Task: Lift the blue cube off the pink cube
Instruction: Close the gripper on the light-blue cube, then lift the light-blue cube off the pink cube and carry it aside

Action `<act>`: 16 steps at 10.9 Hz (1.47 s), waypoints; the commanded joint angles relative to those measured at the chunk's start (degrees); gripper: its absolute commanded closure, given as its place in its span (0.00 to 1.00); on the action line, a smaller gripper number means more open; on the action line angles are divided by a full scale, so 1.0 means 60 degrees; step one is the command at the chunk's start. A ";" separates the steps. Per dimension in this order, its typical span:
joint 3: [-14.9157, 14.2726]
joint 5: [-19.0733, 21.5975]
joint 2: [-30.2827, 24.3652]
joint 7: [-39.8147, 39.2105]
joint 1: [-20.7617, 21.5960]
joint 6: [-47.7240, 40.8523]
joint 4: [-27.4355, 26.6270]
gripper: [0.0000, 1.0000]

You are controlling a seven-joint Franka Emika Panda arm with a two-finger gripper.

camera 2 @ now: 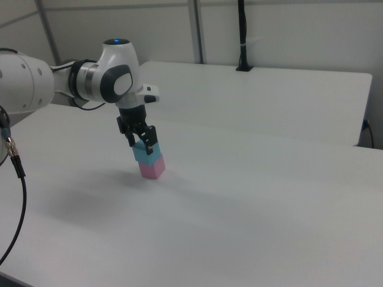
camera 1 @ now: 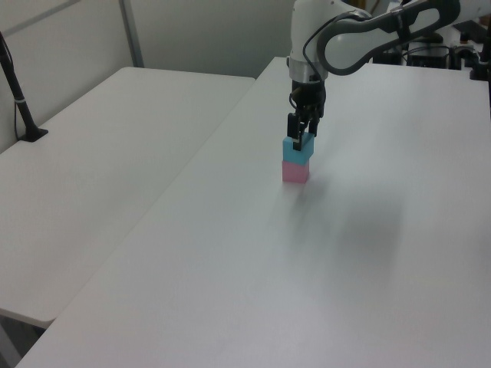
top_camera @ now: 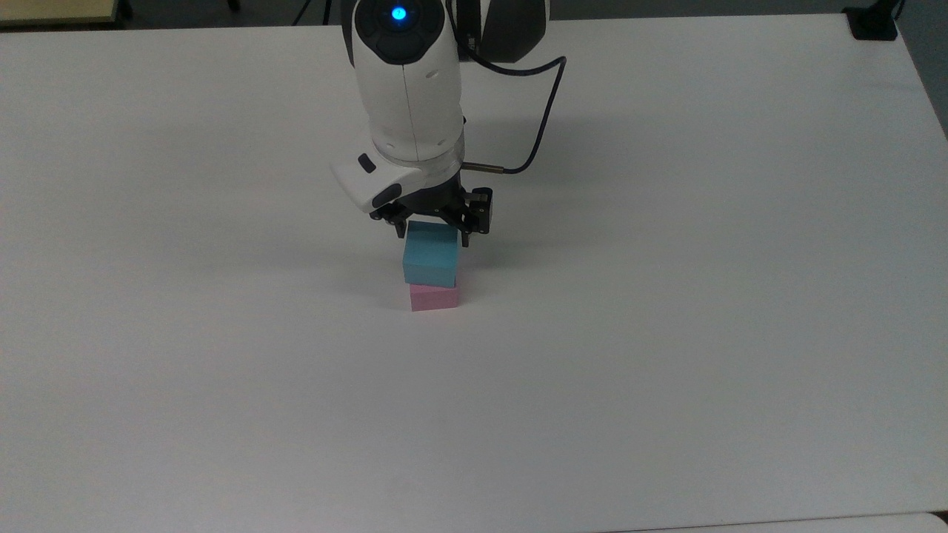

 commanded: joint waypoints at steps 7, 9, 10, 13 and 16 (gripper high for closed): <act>0.0121 -0.0489 -0.1328 -0.1250 -0.0318 -0.0439 -0.0447 0.66; 0.0121 -0.0461 -0.2529 -0.2876 -0.0756 -0.0588 -0.1852 0.66; 0.0121 -0.0460 -0.2941 -0.3259 -0.0903 -0.0618 -0.2511 0.66; 0.0121 -0.0547 -0.3165 -0.4520 -0.1388 -0.0604 -0.3510 0.66; 0.0121 -0.1060 -0.3136 -0.4945 -0.1739 -0.0487 -0.4405 0.66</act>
